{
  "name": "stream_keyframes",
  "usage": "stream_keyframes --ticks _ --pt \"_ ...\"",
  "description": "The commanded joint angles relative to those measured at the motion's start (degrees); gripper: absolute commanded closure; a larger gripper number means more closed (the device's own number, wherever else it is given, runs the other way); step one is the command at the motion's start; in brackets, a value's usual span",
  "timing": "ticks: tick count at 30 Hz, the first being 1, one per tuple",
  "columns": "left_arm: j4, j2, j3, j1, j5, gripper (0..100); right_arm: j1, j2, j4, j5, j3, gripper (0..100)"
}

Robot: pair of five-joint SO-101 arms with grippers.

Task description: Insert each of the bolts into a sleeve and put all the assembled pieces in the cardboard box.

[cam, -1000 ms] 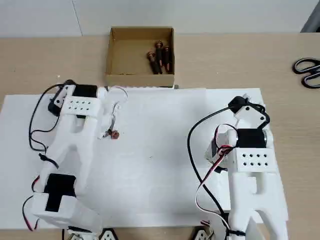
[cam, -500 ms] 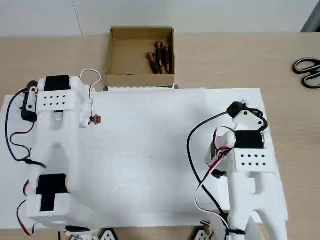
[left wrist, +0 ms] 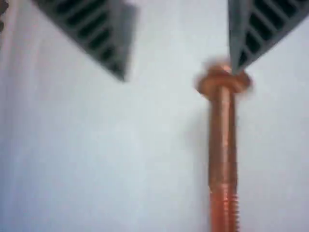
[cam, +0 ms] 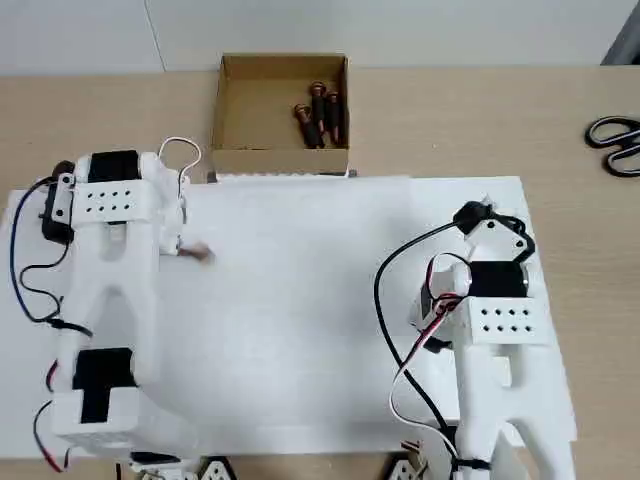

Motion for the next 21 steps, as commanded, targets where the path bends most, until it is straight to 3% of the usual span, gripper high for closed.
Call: stream_keyframes --ticks 1,7,9,13,16,18,21 --pt "0.0 -0.97 -2.68 0.18 0.18 81 0.48 -1.54 -0.92 0.35 -0.35 99.6" --pt "-0.09 -0.97 -3.38 -0.26 -0.26 81 0.48 -1.54 -0.92 0.35 -0.35 99.6" --pt "0.26 -0.97 -4.88 -0.26 -4.92 81 0.48 -1.54 -0.92 0.35 -0.35 99.6" --pt "3.43 -0.97 -9.1 0.26 -17.67 81 0.57 -1.54 -0.92 0.35 -0.35 99.6" --pt "13.1 -0.79 -15.08 1.58 -35.52 81 0.57 -1.54 -0.92 0.26 -0.35 99.6" --pt "14.07 -0.79 -16.84 1.67 -49.14 81 0.57 -1.54 -0.92 0.26 -0.35 99.6" --pt "14.15 -0.97 -17.01 1.58 -58.37 81 0.57 -1.54 -0.92 0.26 -0.35 99.6"
